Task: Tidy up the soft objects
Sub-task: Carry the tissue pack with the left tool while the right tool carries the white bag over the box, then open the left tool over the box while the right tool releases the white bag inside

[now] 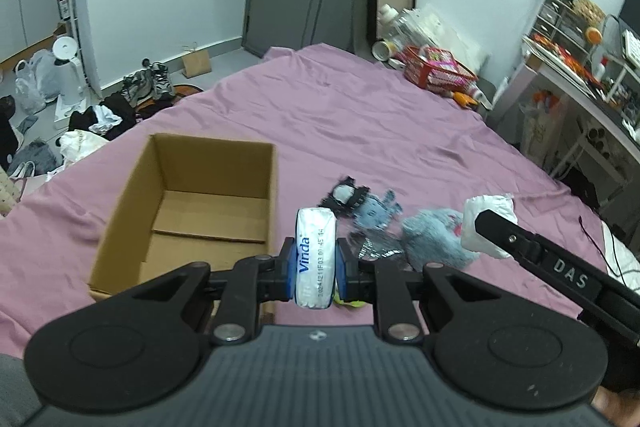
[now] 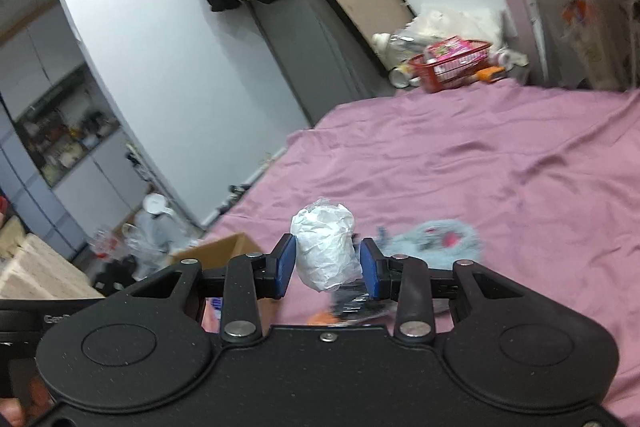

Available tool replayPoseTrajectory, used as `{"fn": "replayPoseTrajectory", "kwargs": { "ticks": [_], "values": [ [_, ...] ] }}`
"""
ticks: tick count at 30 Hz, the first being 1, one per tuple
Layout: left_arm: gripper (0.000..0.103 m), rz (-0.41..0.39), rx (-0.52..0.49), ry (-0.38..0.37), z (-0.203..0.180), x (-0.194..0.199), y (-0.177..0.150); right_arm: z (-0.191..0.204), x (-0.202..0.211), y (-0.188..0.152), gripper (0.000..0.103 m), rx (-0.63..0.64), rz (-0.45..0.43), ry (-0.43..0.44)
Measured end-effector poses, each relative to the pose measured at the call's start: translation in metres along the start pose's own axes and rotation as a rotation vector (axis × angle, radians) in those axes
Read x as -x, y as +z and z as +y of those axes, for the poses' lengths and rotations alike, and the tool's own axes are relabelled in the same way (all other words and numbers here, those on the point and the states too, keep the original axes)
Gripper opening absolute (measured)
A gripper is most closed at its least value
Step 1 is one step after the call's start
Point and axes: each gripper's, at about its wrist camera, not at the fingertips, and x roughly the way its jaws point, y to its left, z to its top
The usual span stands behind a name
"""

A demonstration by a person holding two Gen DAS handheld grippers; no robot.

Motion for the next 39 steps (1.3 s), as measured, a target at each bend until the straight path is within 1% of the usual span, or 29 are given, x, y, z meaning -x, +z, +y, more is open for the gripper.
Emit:
{"fn": "replayPoseTrajectory", "kwargs": {
  "ticks": [10, 16, 23, 26, 30, 35, 39],
  "values": [
    [0.018, -0.006, 0.056, 0.019, 0.048, 0.003, 0.007, 0.044, -0.018, -0.008, 0.035, 0.077, -0.010, 0.044],
    [0.018, 0.000, 0.094, 0.040, 0.079, 0.002, 0.012, 0.067, -0.032, -0.014, 0.035, 0.090, 0.041, 0.117],
    [0.018, 0.019, 0.136, 0.055, 0.107, -0.004, 0.016, 0.092, -0.047, -0.022, 0.035, 0.127, 0.076, 0.164],
    [0.019, 0.042, 0.156, 0.056, 0.118, -0.011, 0.014, 0.100, -0.052, -0.027, 0.035, 0.140, 0.094, 0.173],
    [0.019, 0.067, 0.174, 0.075, 0.128, -0.019, 0.011, 0.109, -0.060, -0.034, 0.035, 0.154, 0.121, 0.180],
    [0.019, 0.076, 0.188, 0.087, 0.135, -0.023, 0.009, 0.117, -0.069, -0.040, 0.035, 0.166, 0.150, 0.182],
    [0.022, 0.079, 0.210, 0.086, 0.142, -0.022, 0.012, 0.122, -0.074, -0.045, 0.035, 0.176, 0.175, 0.182]
  ]
}}
